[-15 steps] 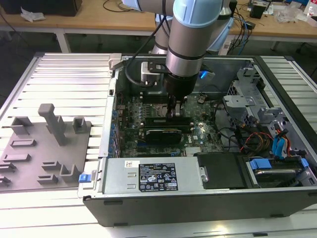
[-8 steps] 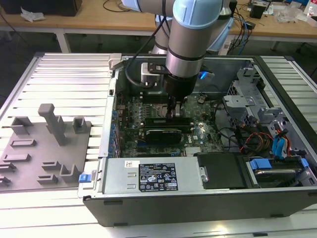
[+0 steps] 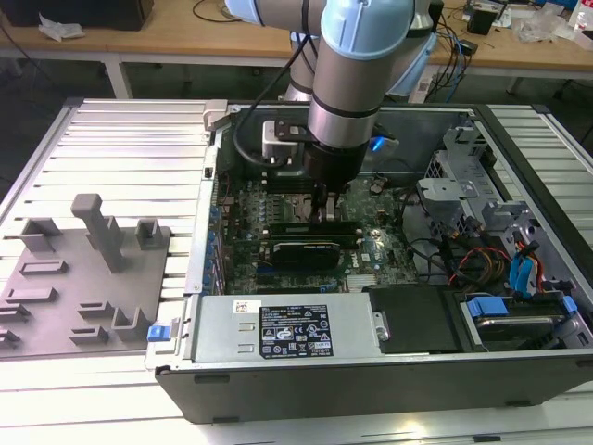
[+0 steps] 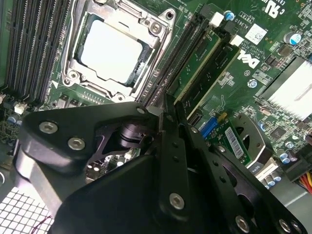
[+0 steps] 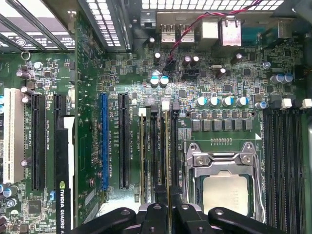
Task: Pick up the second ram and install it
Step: 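Insert the second ram into the second slot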
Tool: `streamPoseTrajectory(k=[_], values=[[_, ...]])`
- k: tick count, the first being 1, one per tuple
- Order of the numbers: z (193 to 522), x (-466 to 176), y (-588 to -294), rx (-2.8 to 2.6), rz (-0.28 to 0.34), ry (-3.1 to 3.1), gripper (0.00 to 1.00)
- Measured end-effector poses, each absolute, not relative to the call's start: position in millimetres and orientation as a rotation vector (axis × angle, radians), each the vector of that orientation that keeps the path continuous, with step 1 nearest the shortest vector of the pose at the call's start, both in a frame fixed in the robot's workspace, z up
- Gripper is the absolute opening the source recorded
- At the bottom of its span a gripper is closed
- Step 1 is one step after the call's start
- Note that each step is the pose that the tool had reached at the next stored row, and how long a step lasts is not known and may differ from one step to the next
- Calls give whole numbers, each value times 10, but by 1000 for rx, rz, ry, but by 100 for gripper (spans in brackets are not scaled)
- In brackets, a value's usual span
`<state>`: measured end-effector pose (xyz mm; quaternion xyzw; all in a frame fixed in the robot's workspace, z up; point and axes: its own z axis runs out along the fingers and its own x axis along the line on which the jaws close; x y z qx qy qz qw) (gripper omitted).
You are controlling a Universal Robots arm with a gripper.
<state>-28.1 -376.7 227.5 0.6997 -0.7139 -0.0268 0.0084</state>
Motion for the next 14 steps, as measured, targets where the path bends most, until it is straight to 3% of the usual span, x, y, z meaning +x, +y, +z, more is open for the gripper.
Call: streamPoseTrajectory(k=[7,9,14], values=[[2251,-277,-3768,2186,-84,-2231,13],[2254,-276,-3768,2186,-84,-2231,21],[2536,-276,-3713,2181,-71,-2226,20]])
